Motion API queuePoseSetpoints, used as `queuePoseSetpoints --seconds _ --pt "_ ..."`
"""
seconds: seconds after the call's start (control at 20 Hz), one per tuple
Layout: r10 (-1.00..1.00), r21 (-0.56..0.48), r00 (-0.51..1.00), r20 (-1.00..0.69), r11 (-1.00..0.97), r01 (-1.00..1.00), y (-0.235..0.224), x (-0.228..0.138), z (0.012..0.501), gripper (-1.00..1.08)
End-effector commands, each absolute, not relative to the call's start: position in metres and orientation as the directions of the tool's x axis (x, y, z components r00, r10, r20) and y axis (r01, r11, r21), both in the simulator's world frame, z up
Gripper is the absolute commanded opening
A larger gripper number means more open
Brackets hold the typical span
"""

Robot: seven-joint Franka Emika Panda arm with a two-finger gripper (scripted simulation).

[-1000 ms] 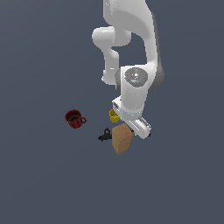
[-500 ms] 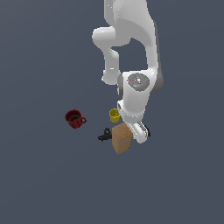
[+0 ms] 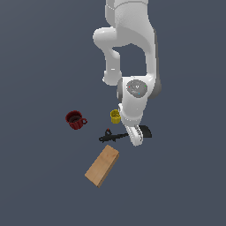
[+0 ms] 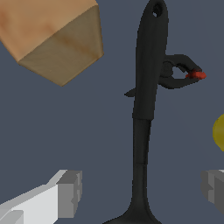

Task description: Pick up a designated object from a clutter of objects.

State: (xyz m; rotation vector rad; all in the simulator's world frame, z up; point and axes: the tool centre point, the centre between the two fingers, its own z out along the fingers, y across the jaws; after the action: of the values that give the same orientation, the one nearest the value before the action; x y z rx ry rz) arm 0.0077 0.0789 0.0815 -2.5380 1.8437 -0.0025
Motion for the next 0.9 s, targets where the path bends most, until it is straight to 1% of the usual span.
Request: queuePoseSetpoints --seconds 0.0,0.25,0.65,0.85 --pt "-0.954 0.000 0.298 0.000 -0.298 -0.954 0.076 0.006 0.079 1.00" --pt "-0.953 -0.001 0.303 -0.001 -0.303 -0.953 0.077 0.007 0.074 1.00" --pt "-0.954 0.000 0.299 0.000 -0.299 -0.954 0.076 0.005 0.039 1.00" --pt "-0.955 0.000 0.298 0.000 -0.298 -0.955 0.076 0.006 0.030 1.00"
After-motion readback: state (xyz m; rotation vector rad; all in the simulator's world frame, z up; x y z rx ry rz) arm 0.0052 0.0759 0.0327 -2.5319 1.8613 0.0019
